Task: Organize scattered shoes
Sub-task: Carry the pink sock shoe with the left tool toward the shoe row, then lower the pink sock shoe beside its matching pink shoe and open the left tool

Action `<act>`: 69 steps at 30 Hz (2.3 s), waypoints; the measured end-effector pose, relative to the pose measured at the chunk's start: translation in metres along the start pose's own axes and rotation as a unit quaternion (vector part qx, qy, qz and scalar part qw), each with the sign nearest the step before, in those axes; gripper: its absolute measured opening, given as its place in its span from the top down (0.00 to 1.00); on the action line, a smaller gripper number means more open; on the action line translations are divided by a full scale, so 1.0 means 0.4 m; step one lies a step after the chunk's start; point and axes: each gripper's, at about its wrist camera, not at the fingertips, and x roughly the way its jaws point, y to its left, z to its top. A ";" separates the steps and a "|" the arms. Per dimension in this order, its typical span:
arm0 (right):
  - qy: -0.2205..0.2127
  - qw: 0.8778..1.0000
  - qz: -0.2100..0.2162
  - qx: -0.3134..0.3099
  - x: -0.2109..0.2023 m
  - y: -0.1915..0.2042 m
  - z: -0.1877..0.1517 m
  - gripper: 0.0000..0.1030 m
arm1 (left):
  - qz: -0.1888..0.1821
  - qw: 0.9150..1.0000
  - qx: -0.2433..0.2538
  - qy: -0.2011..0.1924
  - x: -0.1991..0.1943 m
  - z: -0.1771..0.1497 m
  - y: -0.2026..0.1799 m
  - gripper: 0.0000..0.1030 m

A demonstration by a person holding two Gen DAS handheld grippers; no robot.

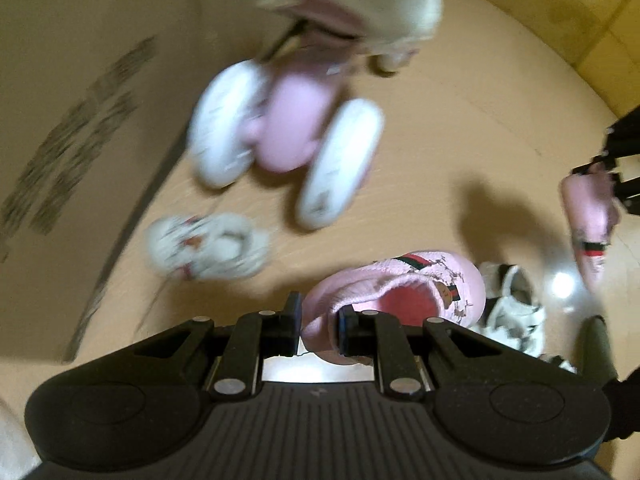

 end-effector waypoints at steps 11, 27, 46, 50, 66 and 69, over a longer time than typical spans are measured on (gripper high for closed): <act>0.062 0.989 0.013 -0.136 0.199 0.093 -0.063 0.91 | -0.058 0.997 0.059 0.002 0.095 0.079 -0.173 0.84; 0.064 0.994 0.021 -0.090 0.256 0.075 -0.012 0.52 | -0.071 0.994 0.073 0.026 0.185 0.100 -0.207 0.84; 0.103 0.980 -0.040 0.166 -0.225 -0.140 -0.065 0.16 | -0.105 0.983 0.148 0.017 0.335 0.237 -0.519 0.84; 0.107 0.982 -0.043 0.148 -0.246 -0.126 -0.056 0.16 | -0.108 0.976 0.182 0.043 0.428 0.235 -0.606 0.84; 0.118 0.983 -0.038 0.138 -0.268 -0.140 -0.116 0.16 | -0.097 0.928 0.341 0.117 0.596 0.210 -0.754 0.84; 0.117 0.982 -0.043 0.142 -0.275 -0.148 -0.126 0.16 | -0.094 0.921 0.354 0.129 0.614 0.200 -0.750 0.84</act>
